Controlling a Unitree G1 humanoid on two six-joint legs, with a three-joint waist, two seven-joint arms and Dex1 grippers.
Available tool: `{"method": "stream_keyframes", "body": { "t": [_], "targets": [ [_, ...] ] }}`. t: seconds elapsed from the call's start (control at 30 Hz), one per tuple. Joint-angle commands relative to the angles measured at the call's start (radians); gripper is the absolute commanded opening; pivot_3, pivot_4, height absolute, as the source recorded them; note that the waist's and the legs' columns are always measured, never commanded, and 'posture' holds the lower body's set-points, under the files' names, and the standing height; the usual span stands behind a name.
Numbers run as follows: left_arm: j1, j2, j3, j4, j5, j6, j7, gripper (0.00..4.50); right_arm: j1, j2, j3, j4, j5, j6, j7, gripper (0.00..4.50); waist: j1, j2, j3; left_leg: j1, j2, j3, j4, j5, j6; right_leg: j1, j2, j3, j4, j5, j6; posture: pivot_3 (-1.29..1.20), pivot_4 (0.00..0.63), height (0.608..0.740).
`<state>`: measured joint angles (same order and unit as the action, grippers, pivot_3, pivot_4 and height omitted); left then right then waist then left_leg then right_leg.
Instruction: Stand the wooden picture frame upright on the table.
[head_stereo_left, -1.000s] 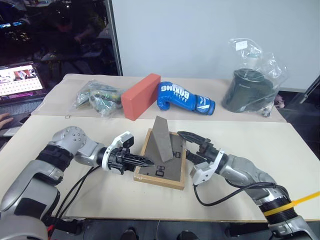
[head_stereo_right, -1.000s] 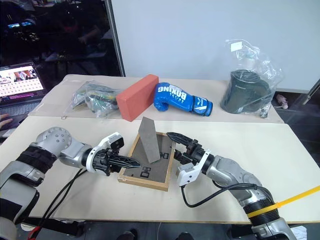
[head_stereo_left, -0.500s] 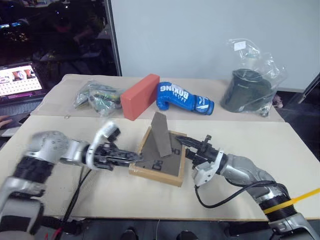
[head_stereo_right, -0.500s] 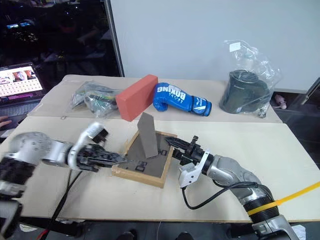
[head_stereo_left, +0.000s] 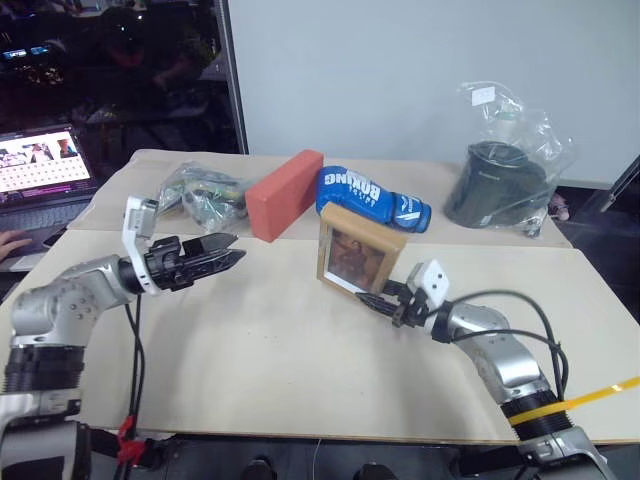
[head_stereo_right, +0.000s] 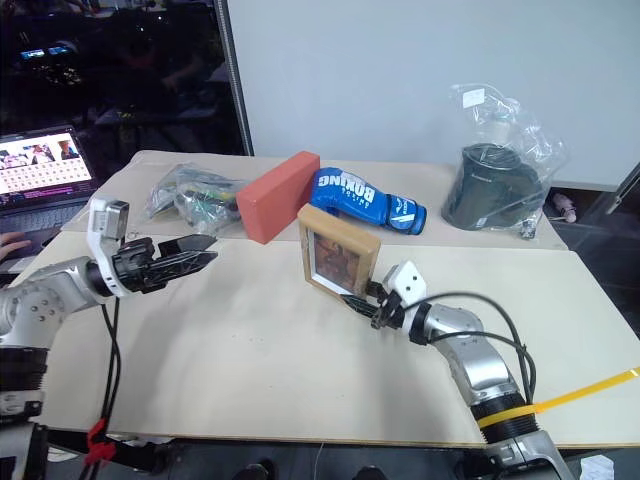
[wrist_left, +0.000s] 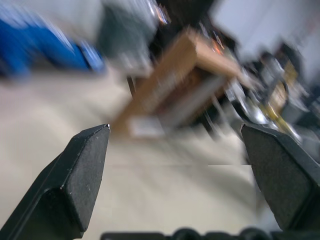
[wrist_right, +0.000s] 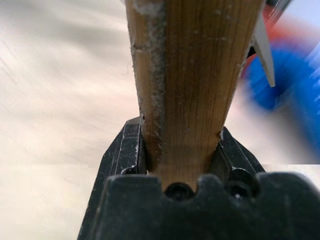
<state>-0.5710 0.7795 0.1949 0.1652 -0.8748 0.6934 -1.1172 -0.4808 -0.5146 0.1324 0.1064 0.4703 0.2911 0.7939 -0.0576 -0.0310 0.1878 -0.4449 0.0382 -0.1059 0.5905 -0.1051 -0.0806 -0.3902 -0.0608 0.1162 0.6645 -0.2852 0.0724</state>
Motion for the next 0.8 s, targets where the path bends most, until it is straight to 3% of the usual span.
{"method": "stream_keyframes", "body": {
  "t": [0.03,0.2,0.8],
  "targets": [
    [0.047,-0.015,0.006,-0.086,0.086,-0.087,0.039,4.50,-0.073,-0.006,-0.085,-0.021,0.109,0.215,-0.006,1.23,-0.004,0.000,0.000,0.000,0.000,0.000,0.000,0.000,0.000,0.000,0.000,0.000,0.000,0.000,0.000,0.00,0.150,0.727],
    [0.119,-0.052,-0.049,-0.160,0.206,-0.156,0.098,4.50,-0.146,-0.009,-0.084,0.053,0.140,0.460,0.014,1.23,-0.007,0.000,0.000,0.001,0.000,0.000,-0.001,0.000,0.000,0.000,0.001,0.000,0.000,0.000,0.000,0.00,0.150,0.727],
    [0.172,-0.093,-0.041,-0.111,0.199,-0.122,0.044,4.50,-0.082,0.052,-0.117,-0.025,0.156,0.662,0.029,1.23,-0.011,0.000,0.000,0.000,0.000,0.000,-0.001,0.000,0.000,-0.001,0.001,0.000,0.000,-0.002,0.004,0.00,0.150,0.727]
  ]
}}
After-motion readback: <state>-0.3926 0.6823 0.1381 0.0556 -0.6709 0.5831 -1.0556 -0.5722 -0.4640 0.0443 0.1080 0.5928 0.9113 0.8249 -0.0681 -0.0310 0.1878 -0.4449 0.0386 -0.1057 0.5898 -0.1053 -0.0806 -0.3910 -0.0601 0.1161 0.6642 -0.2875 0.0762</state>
